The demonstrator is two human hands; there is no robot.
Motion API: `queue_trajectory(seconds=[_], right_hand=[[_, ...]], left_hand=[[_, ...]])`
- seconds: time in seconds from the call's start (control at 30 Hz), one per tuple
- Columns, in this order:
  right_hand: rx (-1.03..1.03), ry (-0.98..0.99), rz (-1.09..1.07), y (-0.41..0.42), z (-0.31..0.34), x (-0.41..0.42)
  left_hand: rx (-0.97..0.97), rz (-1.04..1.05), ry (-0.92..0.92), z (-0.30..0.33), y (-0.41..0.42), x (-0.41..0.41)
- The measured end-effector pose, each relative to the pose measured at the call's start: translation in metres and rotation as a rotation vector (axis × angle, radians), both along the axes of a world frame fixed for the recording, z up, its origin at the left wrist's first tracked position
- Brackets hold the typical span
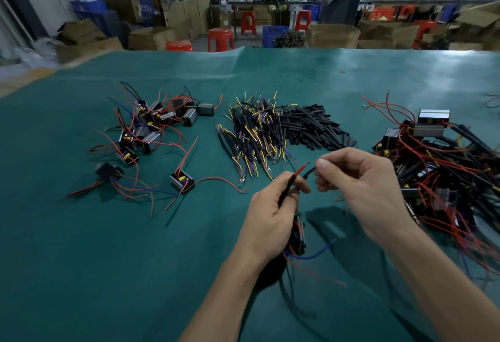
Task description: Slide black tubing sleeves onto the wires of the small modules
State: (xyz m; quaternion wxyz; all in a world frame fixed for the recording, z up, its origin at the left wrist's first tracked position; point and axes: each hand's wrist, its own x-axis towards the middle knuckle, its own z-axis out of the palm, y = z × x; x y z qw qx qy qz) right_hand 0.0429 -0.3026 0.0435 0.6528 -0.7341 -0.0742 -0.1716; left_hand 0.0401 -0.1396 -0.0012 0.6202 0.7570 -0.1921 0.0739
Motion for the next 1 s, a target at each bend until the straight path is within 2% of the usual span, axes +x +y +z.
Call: queue_trajectory(seconds=[0.27,0.33,0.47,0.53,0.67,0.77,1.0], right_hand=[[-0.15,0.128,0.077,0.009,0.025,0.036],[-0.303,0.139,-0.026,0.012,0.03,0.061],[-0.799,0.177,-0.161,0.029,0.031,0.117],[-0.883,0.273,-0.184,0.039,0.023,0.136],[-0.802,0.389,-0.213,0.05,0.001,0.152],[-0.741,0.356,-0.198,0.049,0.004,0.152],[-0.343,0.404,0.071,0.013,0.019,0.095]], left_hand=[[0.002,0.167,-0.052,0.006,0.002,-0.004],[0.003,0.191,-0.049,0.007,0.002,-0.004],[-0.001,0.212,-0.038,0.008,0.002,-0.005],[-0.024,0.204,-0.022,0.006,0.002,-0.004],[-0.033,0.191,-0.009,0.002,0.004,-0.002],[-0.005,0.207,-0.025,0.001,0.004,0.001],[-0.065,0.209,0.013,-0.001,0.005,0.004]])
